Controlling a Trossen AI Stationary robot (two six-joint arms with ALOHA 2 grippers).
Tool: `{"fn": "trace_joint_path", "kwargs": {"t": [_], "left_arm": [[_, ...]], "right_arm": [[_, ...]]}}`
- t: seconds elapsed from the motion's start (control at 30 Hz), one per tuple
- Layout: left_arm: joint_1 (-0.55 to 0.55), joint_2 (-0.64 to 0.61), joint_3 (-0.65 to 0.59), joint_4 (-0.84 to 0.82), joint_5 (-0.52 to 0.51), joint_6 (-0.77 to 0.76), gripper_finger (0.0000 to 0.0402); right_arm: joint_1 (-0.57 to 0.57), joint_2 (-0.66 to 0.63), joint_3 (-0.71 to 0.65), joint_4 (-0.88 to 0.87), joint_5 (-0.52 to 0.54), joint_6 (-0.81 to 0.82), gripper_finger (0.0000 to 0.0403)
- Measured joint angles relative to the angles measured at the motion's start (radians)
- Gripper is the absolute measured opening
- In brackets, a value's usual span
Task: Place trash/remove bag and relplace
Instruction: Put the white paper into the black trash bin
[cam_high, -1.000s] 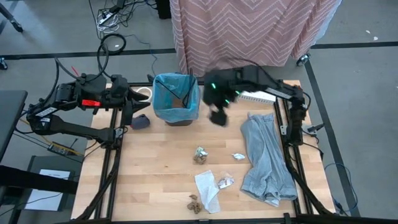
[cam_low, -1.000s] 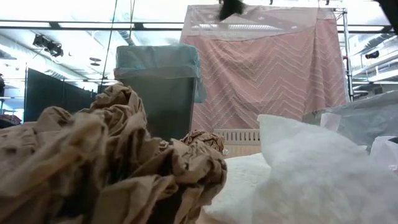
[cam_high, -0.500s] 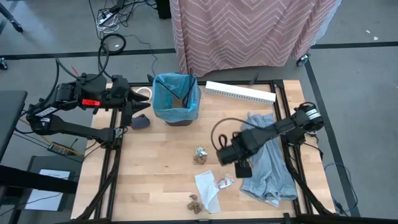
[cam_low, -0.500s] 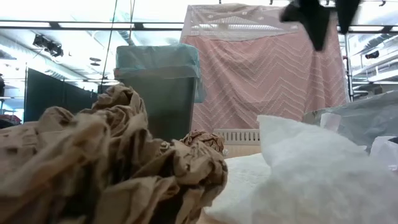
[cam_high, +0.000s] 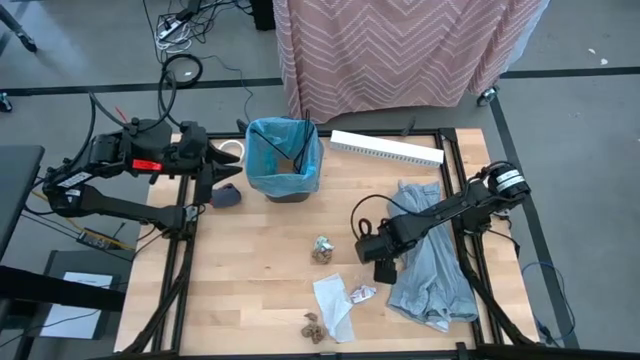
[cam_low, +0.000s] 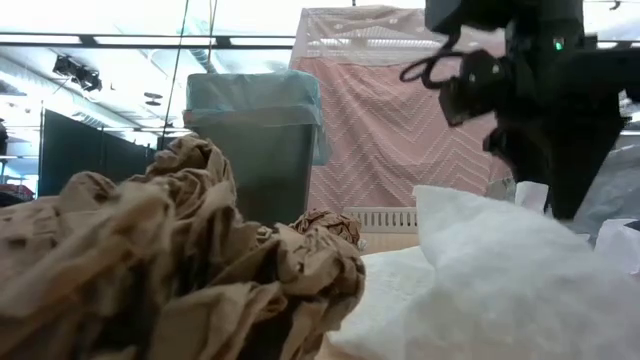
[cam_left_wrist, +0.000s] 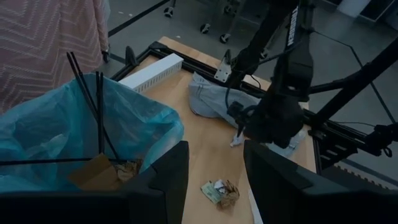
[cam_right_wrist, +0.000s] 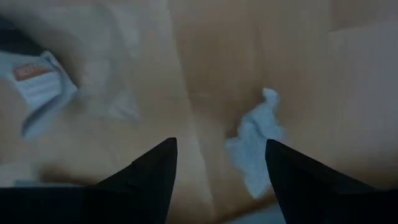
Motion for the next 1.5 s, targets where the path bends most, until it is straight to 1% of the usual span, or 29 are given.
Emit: {"fn": "trace_joint_path", "kwargs": {"t": [0.1, 0.17, 0.23, 0.33, 0.37, 0.4, 0.5, 0.57, 0.67, 0.77, 0.87, 1.0, 1.13, 1.27, 1.33, 1.5], "left_arm": [[0.0, 0.0, 0.0, 0.0, 0.0, 0.0, 0.0162], [0.0, 0.0, 0.0, 0.0, 0.0, 0.0, 0.0162], [0.0, 0.0, 0.0, 0.0, 0.0, -0.006, 0.0162], [0.0, 0.0, 0.0, 0.0, 0.0, -0.008, 0.0162], [0.0, 0.0, 0.0, 0.0, 0.0, -0.008, 0.0162], [0.0, 0.0, 0.0, 0.0, 0.0, -0.008, 0.0162], [0.0, 0.0, 0.0, 0.0, 0.0, -0.006, 0.0162], [0.0, 0.0, 0.0, 0.0, 0.0, -0.003, 0.0162], [0.0, 0.0, 0.0, 0.0, 0.0, 0.001, 0.0162], [0.0, 0.0, 0.0, -0.001, 0.0, 0.001, 0.0162], [0.0, 0.0, 0.0, 0.0, 0.0, 0.002, 0.0162], [0.0, 0.0, 0.0, 0.0, -0.009, 0.003, 0.0162], [0.0, 0.0, 0.0, 0.0, -0.028, 0.004, 0.0162], [0.0, 0.0, 0.0, 0.0, -0.041, 0.025, 0.0162], [0.0, 0.0, 0.0, 0.001, -0.046, 0.026, 0.0162], [0.0, 0.0, 0.0, 0.002, -0.048, 0.026, 0.0162]], "right_arm": [[-0.015, 0.001, -0.042, 0.048, -0.014, 0.034, 0.0222], [-0.023, 0.002, -0.062, 0.055, -0.012, 0.05, 0.0197], [-0.028, 0.002, -0.064, 0.045, -0.014, 0.057, 0.0152], [-0.033, 0.002, -0.058, 0.038, -0.029, 0.058, 0.0052], [-0.035, 0.002, -0.049, 0.033, -0.029, 0.052, 0.0028], [-0.037, 0.002, -0.037, 0.03, -0.028, 0.046, 0.0016], [-0.049, 0.002, 0.022, -0.006, -0.029, 0.042, 0.001], [-0.059, -0.002, 0.102, -0.064, -0.028, 0.016, 0.0004], [-0.074, -0.014, 0.269, -0.158, 0.02, -0.047, 0.0002], [-0.107, -0.015, 0.473, -0.237, 0.073, -0.132, 0.0001], [-0.167, -0.016, 0.662, -0.242, 0.095, -0.213, 0.0001], [-0.288, -0.016, 0.83, -0.184, 0.095, -0.285, 0.0001], [-0.424, -0.015, 0.897, -0.054, 0.087, -0.332, 0.0], [-0.541, -0.002, 0.901, 0.096, 0.024, -0.343, 0.0], [-0.582, 0.02, 0.903, 0.163, -0.002, -0.344, 0.0], [-0.635, 0.089, 0.901, 0.206, -0.019, -0.392, 0.0003]]}}
